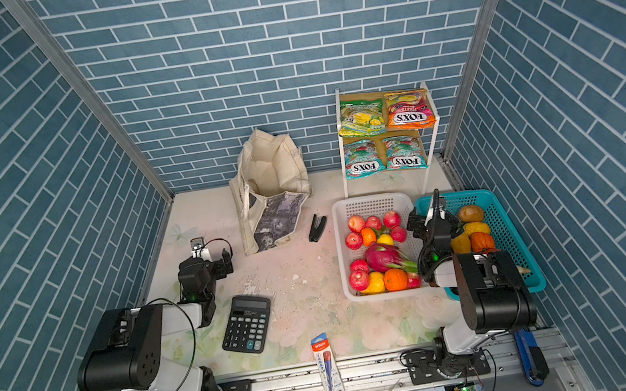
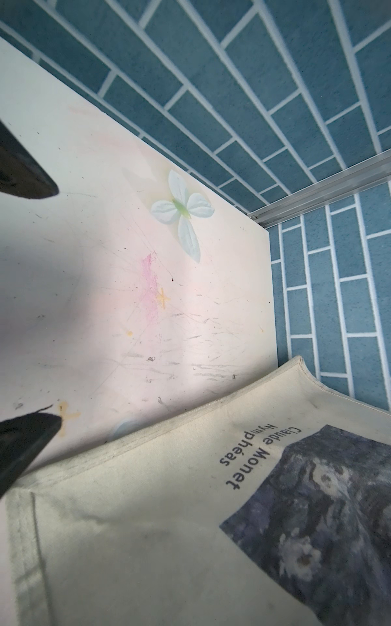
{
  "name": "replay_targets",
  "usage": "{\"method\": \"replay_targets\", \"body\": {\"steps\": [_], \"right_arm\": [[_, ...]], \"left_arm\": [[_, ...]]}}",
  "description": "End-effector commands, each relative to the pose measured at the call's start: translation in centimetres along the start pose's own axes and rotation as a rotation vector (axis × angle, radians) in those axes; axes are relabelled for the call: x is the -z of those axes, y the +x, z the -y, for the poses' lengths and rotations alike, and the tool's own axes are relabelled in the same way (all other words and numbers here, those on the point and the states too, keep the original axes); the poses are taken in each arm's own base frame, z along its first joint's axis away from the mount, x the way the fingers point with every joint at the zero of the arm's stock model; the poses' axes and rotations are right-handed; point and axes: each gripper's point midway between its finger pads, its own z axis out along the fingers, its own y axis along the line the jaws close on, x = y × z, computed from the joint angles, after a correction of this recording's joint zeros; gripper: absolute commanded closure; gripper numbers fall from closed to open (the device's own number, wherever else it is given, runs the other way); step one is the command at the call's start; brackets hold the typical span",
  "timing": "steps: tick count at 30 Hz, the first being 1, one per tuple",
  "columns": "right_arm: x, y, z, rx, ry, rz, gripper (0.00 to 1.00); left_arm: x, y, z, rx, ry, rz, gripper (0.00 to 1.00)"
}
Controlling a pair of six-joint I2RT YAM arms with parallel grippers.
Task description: Place the food into the grocery bag and tie it
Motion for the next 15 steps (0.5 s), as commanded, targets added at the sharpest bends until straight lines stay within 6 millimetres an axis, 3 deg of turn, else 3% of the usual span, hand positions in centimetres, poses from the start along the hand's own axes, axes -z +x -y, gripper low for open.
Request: {"method": "replay_targets", "body": {"steps": [1,15], "right_arm": [[0.35,3.85,0.3,0.082,0.011,-0.138,0.01],[0.34,3.89,0.23,0.078,0.005,-0.14,0.01]], "left_arm": [[-0.19,-0.63,0.2,-0.005,0.005,0.014,0.0],[-0.2,-0.67,0.19,-0.004,0.005,0.014,0.0]]}}
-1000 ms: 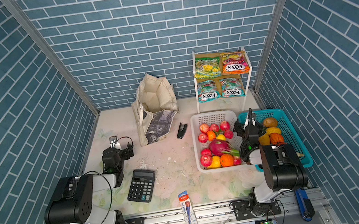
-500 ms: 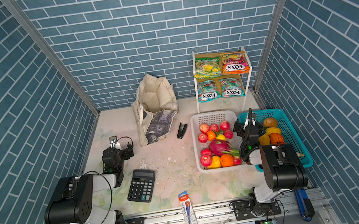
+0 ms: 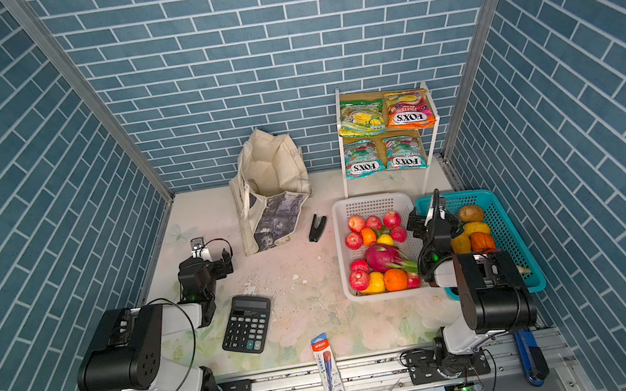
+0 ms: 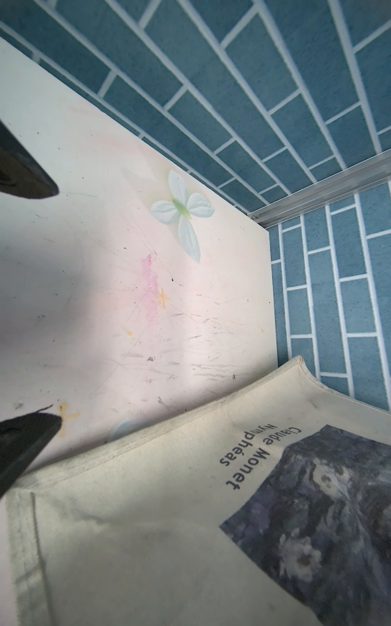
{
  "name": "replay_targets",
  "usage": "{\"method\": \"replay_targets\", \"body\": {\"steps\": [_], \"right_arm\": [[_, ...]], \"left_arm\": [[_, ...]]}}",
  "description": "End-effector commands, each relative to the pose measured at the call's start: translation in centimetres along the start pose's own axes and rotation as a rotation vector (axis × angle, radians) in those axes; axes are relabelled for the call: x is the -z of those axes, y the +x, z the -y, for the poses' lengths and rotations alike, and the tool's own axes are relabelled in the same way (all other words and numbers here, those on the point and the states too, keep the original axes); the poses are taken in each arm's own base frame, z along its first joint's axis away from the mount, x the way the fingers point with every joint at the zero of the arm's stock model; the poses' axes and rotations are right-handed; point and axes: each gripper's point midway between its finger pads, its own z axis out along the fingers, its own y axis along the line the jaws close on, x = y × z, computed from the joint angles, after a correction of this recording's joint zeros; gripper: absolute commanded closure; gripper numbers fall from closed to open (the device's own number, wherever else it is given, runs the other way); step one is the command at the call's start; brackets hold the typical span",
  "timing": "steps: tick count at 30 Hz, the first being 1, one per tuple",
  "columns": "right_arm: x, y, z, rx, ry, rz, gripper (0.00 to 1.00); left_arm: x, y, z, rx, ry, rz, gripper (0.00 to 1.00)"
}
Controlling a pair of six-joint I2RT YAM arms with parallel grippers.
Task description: Place the food into the grocery bag and tie it
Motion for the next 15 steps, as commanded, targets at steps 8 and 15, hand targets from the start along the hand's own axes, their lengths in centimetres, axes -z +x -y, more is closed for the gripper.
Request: {"method": "replay_targets", "body": {"steps": [8,15], "right_arm": [[0.34,3.84,0.27,0.08,0.007,-0.138,0.01],[0.33,3.9,0.22,0.079,0.004,-0.141,0.01]], "left_arm": [[-0.23,-0.64,0.22,-0.005,0.006,0.012,0.0],[-0.24,-0.61,0.22,-0.005,0.006,0.011,0.0]]}}
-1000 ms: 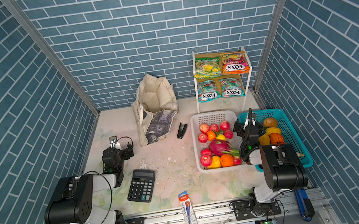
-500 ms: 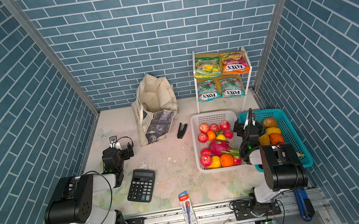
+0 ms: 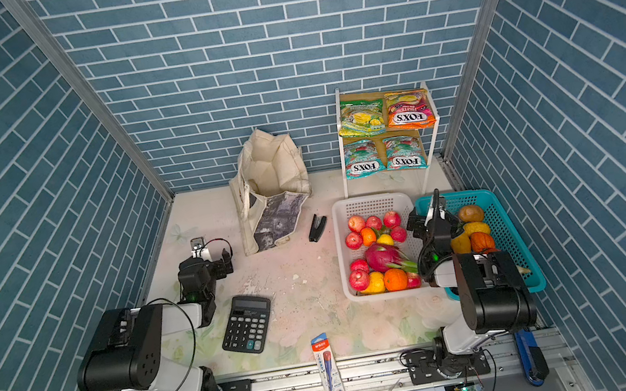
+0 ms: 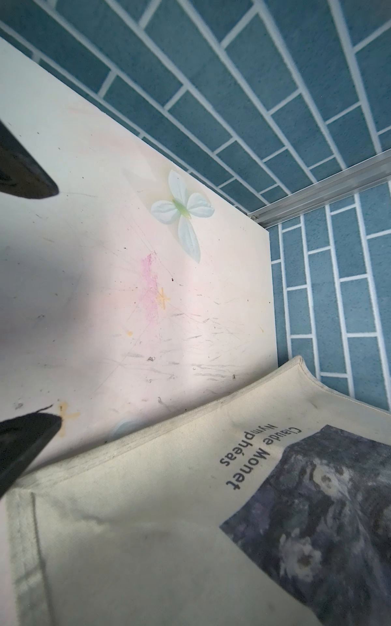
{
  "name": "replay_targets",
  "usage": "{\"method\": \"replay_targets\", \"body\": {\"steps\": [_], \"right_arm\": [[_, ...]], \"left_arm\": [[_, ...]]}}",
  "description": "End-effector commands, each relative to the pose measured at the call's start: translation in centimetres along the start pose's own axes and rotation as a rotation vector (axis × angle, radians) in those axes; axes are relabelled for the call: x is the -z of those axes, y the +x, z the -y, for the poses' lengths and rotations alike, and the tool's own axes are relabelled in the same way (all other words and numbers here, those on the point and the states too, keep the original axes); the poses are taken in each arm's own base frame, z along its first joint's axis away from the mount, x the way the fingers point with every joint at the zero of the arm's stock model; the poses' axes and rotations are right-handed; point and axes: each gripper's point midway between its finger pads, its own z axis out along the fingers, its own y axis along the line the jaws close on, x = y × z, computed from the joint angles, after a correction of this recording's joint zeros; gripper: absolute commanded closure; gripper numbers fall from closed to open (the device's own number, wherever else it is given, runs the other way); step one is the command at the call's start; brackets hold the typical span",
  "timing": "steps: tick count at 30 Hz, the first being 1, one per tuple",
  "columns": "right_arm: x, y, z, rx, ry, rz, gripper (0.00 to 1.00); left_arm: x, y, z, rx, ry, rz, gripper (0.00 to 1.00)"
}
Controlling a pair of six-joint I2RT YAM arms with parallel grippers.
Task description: Place the food into the grocery bag and tie it
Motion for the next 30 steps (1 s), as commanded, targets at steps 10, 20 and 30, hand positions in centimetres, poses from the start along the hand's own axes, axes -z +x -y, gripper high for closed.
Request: {"method": "replay_targets", "body": {"steps": [10,20,30], "right_arm": [[2.0,1.0,1.0,0.081,0.05,-0.122,0.08],[9.9,-3.7,0.8,-0.353,0.073,-0.41,0.21],[14.2,-4.2,-5.0,-0.52,-0.202,-0.58,0.28]], "left_arm": [[3.0,-4.6,-4.1,0.099,-0.208,0.007,0.14],[14.1,-8.8,-7.0,0.446,-0.263,-0.16,0.25],[18.1,-14.5,-1.5,0.319,0.043,-0.416,0.25]]}}
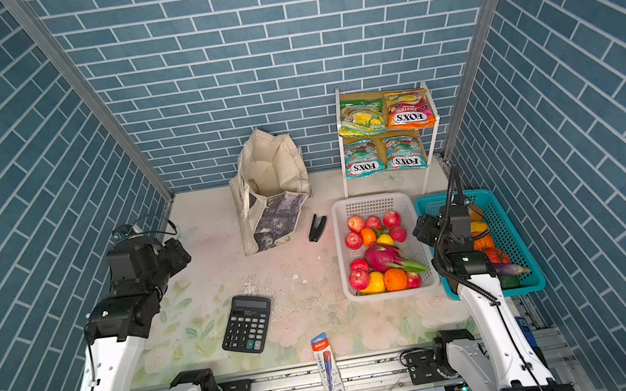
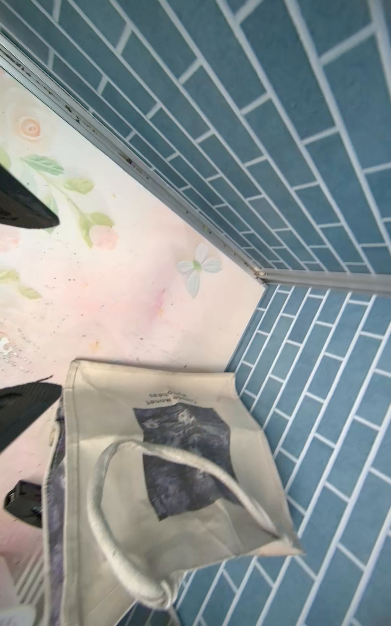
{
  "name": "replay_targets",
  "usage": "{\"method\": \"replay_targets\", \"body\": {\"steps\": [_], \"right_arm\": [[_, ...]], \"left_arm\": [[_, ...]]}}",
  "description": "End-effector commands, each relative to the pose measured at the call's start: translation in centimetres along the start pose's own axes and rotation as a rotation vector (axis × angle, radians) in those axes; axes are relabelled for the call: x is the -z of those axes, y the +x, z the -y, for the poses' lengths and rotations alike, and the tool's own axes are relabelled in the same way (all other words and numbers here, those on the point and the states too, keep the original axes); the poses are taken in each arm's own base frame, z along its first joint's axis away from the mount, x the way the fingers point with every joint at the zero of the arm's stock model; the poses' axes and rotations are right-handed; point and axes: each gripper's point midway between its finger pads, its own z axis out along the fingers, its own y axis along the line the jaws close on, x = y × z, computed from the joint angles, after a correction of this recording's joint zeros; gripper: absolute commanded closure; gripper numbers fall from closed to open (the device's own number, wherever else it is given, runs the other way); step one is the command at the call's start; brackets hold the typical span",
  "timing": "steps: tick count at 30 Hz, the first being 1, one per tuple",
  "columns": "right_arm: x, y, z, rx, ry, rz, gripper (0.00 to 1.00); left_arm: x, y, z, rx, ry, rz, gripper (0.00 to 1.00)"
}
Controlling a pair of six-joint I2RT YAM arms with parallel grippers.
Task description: Place the food into the grocery bag and tie it
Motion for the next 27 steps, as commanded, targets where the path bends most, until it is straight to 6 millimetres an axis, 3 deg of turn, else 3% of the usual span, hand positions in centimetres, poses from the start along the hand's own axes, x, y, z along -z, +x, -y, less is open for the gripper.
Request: {"method": "replay_targets", "body": {"steps": [1,5,8,13,18,27], "right_arm": [[1.8,1.8,-2.7,-0.074,-0.098,-0.131,0.28],[2.9,2.5,-5.4,-0.061,-0.173,-0.18,0.28],[3.7,3.0,-6.8,-0.066,-0.214,-0.202,0.28],[4.8,3.4,-8.1,-0.051,-0.238,-0.216,0.28],[4.9,3.7,-8.6,-0.026,-0.22,-0.234,0.28],[4.0,4.6,-8.8,0.019,-0.181,-0.28,0.28]], "left_arm": [[2.0,2.0,2.1,-0.113,0.046,-0.199,0.24],[2.5,-0.5,6.8,-0.219,0.098,-0.229,0.21],[1.5,-1.8,10.4,-0.299,0.117,-0.252,0.16],[-2.4,-3.1,14.1,-0.377,0.095,-0.289,0.08],[-6.9,-3.0,17.3,-0.428,0.103,-0.33,0.0],[-13.6,-2.1,21.7,-0.463,0.128,-0.367,0.0]]}}
